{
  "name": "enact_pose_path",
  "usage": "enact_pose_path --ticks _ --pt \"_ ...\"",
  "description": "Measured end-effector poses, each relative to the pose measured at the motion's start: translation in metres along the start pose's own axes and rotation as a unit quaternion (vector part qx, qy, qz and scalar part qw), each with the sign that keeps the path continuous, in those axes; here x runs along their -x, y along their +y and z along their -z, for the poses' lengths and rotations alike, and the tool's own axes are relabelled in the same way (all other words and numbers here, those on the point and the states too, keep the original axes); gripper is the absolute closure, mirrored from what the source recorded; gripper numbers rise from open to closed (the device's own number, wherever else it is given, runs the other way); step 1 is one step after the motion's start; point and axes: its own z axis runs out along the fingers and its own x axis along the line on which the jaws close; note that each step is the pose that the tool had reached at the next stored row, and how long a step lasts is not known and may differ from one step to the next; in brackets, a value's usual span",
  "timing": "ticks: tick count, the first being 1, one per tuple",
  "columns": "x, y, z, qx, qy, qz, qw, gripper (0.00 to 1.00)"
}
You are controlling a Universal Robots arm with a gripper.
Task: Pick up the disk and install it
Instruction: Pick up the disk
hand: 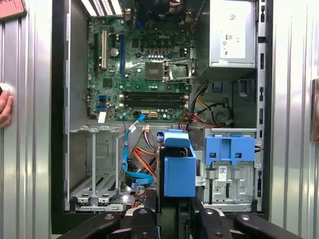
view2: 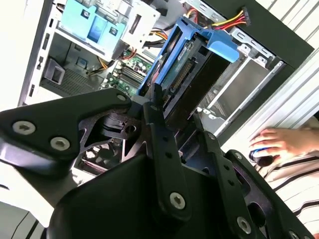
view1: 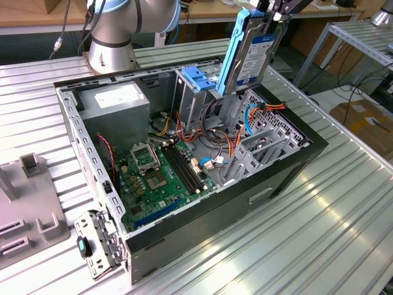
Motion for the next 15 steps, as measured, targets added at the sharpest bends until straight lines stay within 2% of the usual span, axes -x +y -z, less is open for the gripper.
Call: enact_pose_path --ticks 11,15 --pt "-0.0323 0.0004 0.0002 0.0 -0.0001 0.0 1.0 0.65" --pt "-0.0464 0.0006 0.0004 0.0 0.0 0.0 1.0 0.65"
